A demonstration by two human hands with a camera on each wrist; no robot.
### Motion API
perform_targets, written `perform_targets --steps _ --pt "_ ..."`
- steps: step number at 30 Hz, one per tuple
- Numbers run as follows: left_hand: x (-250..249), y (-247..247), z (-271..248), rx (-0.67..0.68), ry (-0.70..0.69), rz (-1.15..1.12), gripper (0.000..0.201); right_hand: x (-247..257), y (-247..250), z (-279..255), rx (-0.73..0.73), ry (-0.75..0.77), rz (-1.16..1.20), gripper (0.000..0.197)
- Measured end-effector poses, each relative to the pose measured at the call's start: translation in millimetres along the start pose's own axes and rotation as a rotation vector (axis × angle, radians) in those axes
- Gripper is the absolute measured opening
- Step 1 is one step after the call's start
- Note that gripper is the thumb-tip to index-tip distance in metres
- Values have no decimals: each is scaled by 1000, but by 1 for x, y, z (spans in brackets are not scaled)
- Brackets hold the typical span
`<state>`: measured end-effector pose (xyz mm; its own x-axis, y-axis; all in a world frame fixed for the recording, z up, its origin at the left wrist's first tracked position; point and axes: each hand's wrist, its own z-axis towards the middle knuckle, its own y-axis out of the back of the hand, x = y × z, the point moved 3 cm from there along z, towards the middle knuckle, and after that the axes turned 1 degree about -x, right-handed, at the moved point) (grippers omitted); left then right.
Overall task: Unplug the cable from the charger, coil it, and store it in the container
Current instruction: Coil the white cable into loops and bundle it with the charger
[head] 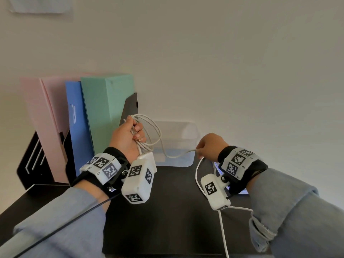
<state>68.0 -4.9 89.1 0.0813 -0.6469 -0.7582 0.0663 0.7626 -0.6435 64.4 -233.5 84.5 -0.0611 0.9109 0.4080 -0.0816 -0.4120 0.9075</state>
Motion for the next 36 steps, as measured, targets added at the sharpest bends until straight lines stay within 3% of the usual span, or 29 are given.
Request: perform_targets --steps 4,9,17,21,23,28,33,36 --pt "4 -1 -1 -9 -4 41 35 28 6 -11 5 172 -7 20" --pt "10 -7 -6 -27 -74 331 29 58 15 -29 -10 348 35 18" --pt "16 -16 -19 80 -116 596 23 76 29 -39 -72 393 386 23" --pt "24 -20 -19 191 -65 693 33 79 31 -40 -78 425 456 19" --pt "27 -22 -20 247 -20 683 37 78 34 -40 -106 428 489 19" --pt "32 -30 -27 292 38 641 26 72 34 -36 -135 408 537 21" --pt "32 -36 -28 295 80 482 34 66 29 -31 42 418 749 37" --pt "31 -35 -27 278 116 383 36 60 25 -26 53 407 669 20"
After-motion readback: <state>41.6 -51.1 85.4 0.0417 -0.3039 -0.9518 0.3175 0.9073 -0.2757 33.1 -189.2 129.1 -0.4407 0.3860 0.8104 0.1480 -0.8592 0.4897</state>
